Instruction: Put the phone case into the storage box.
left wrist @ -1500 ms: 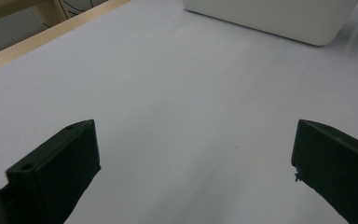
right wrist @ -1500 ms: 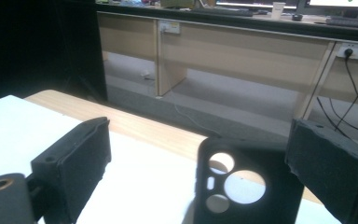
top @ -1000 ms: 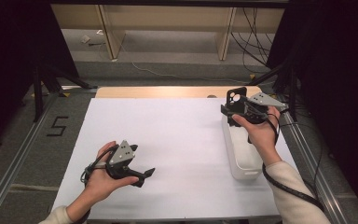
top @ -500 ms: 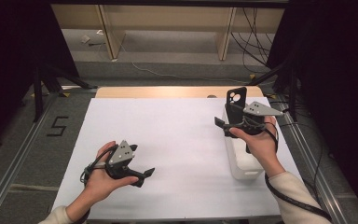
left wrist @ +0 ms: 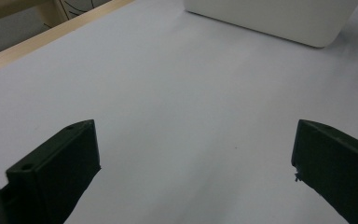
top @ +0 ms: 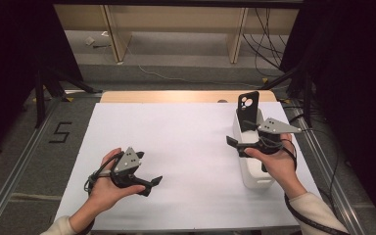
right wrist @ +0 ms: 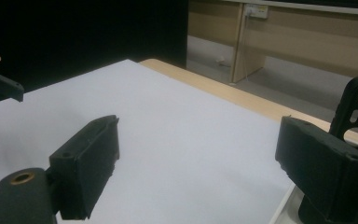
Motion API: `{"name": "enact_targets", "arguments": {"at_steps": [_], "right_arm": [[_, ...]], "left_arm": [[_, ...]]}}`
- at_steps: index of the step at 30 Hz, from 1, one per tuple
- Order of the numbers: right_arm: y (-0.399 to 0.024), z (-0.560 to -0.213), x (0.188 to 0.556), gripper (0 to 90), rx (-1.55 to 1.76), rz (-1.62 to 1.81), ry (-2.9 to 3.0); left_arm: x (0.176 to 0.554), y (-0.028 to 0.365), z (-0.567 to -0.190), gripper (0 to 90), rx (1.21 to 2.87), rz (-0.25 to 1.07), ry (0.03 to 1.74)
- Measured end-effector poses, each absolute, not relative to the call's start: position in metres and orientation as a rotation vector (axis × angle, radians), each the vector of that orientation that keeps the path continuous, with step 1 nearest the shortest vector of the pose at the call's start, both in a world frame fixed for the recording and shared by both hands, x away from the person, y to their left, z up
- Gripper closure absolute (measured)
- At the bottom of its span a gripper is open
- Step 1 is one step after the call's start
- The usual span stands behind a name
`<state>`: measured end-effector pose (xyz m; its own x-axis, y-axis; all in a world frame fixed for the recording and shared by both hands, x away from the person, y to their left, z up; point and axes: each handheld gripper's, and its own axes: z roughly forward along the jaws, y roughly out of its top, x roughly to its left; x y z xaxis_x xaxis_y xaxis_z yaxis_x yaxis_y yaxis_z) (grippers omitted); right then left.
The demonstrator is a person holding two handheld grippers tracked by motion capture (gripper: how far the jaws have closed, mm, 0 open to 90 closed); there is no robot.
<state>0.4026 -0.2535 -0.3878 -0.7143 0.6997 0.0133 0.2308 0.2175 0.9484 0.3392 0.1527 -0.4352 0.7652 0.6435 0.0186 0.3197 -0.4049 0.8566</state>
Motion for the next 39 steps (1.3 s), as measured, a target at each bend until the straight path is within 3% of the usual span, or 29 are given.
{"name": "enact_targets", "arguments": {"at_steps": [33, 39], "right_arm": [[-0.264, -0.396, 0.374, 14.5, 0.819, 1.504, 2.120], [-0.270, -0.383, 0.370, 14.7, 0.814, 1.517, 2.067]], "left_arm": [[0.339, 0.153, -0.435, 0.3, 2.005, 0.434, 0.724], [0.339, 0.153, -0.434, 0.3, 2.006, 0.433, 0.724]]}}
